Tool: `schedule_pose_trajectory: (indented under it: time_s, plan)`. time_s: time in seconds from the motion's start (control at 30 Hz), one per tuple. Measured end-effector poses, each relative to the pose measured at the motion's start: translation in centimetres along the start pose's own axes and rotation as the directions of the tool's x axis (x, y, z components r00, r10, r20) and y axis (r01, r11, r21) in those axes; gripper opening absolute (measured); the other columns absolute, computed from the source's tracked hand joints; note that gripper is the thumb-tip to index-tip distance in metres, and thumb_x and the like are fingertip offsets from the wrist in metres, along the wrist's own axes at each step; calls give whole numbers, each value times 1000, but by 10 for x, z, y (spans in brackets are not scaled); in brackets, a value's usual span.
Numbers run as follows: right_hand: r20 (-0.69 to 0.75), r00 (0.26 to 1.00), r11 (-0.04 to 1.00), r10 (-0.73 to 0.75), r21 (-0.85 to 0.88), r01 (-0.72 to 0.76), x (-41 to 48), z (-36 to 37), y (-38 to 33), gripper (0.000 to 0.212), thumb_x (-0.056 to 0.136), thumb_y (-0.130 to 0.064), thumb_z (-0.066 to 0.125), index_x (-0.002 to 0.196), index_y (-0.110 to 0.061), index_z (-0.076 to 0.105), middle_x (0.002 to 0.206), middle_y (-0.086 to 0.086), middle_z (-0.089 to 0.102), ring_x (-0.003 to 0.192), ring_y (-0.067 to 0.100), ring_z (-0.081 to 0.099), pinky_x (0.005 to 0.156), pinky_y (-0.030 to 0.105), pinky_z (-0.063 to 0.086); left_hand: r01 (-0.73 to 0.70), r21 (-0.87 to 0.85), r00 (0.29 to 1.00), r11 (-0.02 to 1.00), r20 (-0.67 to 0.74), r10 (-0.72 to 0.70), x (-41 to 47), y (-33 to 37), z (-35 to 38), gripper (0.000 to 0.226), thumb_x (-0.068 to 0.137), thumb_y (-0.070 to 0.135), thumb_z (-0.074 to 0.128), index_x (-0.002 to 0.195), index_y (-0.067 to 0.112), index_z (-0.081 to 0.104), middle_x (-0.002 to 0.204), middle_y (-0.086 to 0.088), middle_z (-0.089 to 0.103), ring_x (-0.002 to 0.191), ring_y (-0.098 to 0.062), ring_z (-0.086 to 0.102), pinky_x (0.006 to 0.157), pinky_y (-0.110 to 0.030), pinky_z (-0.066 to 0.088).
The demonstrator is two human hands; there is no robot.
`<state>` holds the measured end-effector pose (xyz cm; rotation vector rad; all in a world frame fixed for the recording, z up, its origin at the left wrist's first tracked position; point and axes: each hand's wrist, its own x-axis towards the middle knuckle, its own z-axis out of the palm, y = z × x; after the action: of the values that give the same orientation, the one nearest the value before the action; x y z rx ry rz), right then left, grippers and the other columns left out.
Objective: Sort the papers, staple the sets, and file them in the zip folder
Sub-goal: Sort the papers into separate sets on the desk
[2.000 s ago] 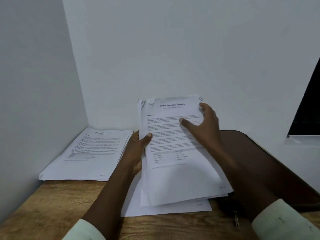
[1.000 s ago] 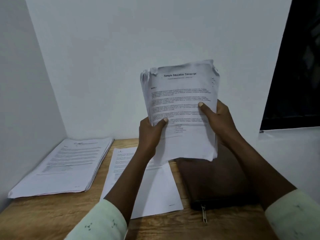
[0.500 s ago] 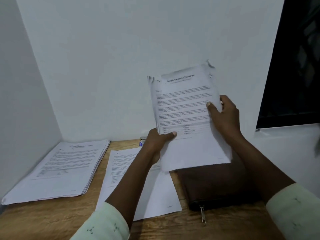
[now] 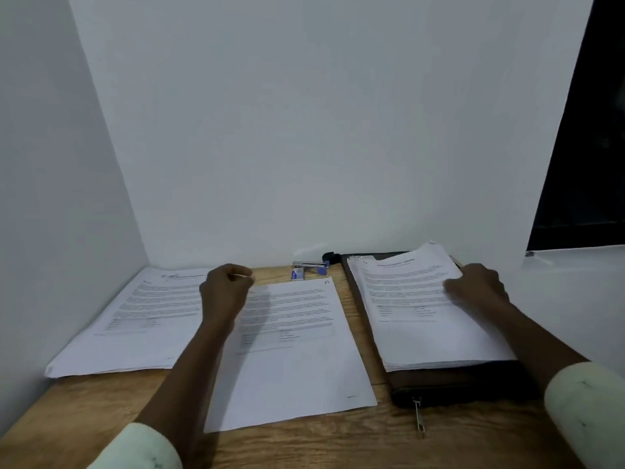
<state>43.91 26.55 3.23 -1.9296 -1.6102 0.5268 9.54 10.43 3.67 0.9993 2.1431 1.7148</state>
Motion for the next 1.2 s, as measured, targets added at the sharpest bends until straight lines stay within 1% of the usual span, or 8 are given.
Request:
schedule_pose_trajectory:
  time_s: [0.13, 0.3, 0.4, 0.5, 0.6, 0.8, 0.97, 1.2]
  plan:
    - [-89, 993, 975, -74, -215, 53, 1, -5, -8, 37, 82, -21, 62, 116, -8, 56, 120, 17, 55, 114, 38, 50, 99, 43, 39, -16, 261, 999, 965, -38, 27, 3, -26, -19, 9, 81, 14, 73, 90, 14, 74, 88, -6, 73, 85, -28, 68, 82, -41, 56]
    - [-232, 875, 829, -426, 287, 480, -40, 5, -61, 37, 87, -17, 68, 123, -15, 58, 125, 7, 57, 107, 25, 57, 85, 29, 41, 7, 454, 992, 891, 106, -62, 2, -35, -18, 50, 79, 25, 81, 122, 9, 63, 121, -16, 63, 101, -27, 60, 83, -29, 40]
    - [-34, 833, 753, -552, 410, 515, -83, 28, -96, 32, 86, -20, 71, 116, -18, 61, 112, -3, 62, 95, 15, 59, 78, 22, 39, 38, 471, 987, 881, 118, -106, 3, -33, -18, 65, 76, 24, 84, 132, 8, 54, 130, -19, 57, 119, -33, 54, 88, -34, 43]
    - [236, 785, 803, -572, 356, 478, -106, 60, -110, 40, 85, -27, 72, 122, -19, 59, 116, -3, 61, 102, 11, 54, 82, 23, 39, 72, 438, 982, 896, 125, -140, 3, -35, -17, 74, 72, 18, 86, 135, 9, 49, 131, -20, 55, 118, -35, 54, 91, -37, 45]
    - [317, 785, 835, -532, 352, 424, -114, 87, -109, 45, 85, -30, 73, 125, -17, 57, 126, 2, 61, 104, 9, 52, 85, 22, 37, 86, 351, 979, 932, 145, -145, 2, -38, -13, 73, 70, 10, 86, 133, 9, 49, 124, -18, 59, 108, -31, 58, 81, -33, 46]
    - [136, 838, 798, -528, 418, 434, -113, 95, -104, 63, 82, -35, 76, 135, -17, 48, 128, -3, 55, 118, 14, 52, 87, 23, 36, 227, -173, 952, 958, 248, -180, 4, -44, -30, 7, 81, -3, 74, 76, 0, 70, 85, -18, 75, 75, -31, 74, 69, -41, 61]
    - [67, 847, 729, -527, 548, 410, -117, 85, -107, 52, 89, -33, 69, 134, -19, 47, 111, -11, 57, 103, 10, 54, 83, 22, 36, 300, -564, 931, 769, 348, -109, -4, -29, -40, 14, 90, -4, 62, 104, -8, 64, 102, -22, 74, 90, -36, 73, 70, -38, 60]
    - [-13, 835, 622, -550, 660, 420, -108, 82, -103, 23, 97, -29, 60, 117, -19, 65, 108, -8, 70, 101, 12, 65, 81, 26, 49, 309, -663, 922, 682, 386, -42, -9, -18, -39, 32, 86, -2, 67, 116, -10, 58, 111, -24, 71, 97, -39, 71, 74, -41, 61]
